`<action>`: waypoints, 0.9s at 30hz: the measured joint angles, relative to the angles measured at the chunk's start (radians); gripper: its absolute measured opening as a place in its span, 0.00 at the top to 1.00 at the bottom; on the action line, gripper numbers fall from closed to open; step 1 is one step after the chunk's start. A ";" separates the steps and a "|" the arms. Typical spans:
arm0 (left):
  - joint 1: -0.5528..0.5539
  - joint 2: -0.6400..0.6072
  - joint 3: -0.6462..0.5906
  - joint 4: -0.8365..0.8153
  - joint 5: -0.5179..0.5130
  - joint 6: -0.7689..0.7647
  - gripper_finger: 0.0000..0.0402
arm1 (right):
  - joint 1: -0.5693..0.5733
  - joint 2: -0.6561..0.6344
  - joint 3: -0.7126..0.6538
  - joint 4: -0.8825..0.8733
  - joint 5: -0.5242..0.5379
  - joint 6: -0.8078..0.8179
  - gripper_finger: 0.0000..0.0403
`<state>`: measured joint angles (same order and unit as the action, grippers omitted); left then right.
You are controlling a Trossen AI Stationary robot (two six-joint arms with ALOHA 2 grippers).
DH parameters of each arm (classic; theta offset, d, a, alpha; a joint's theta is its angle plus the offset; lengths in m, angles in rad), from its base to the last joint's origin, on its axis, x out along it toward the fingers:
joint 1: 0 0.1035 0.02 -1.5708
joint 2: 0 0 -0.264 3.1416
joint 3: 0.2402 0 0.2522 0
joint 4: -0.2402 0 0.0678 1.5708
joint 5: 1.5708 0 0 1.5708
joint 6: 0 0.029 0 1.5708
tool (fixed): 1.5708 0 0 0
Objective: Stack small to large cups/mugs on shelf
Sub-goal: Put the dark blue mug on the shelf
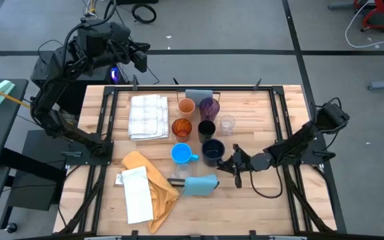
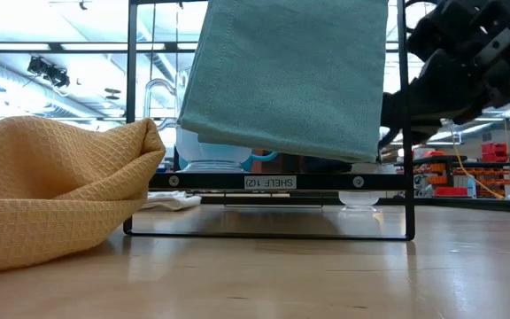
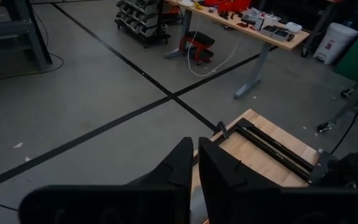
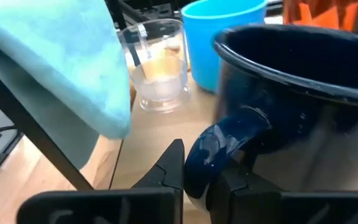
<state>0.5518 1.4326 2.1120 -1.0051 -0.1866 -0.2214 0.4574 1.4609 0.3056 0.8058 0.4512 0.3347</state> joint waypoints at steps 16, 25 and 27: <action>0.000 0.000 0.000 -0.001 0.000 0.009 0.93 | -0.035 0.000 0.011 0.011 -0.093 -0.019 0.97; 0.001 0.000 0.000 -0.001 0.000 0.009 0.92 | -0.016 0.000 0.045 0.009 -0.138 -0.040 0.97; 0.001 0.000 0.000 -0.001 0.000 0.009 0.93 | -0.016 0.000 0.058 0.003 -0.146 -0.053 0.97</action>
<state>0.5526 1.4326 2.1120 -1.0061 -0.1871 -0.2127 0.4416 1.4609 0.3635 0.8091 0.3055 0.2817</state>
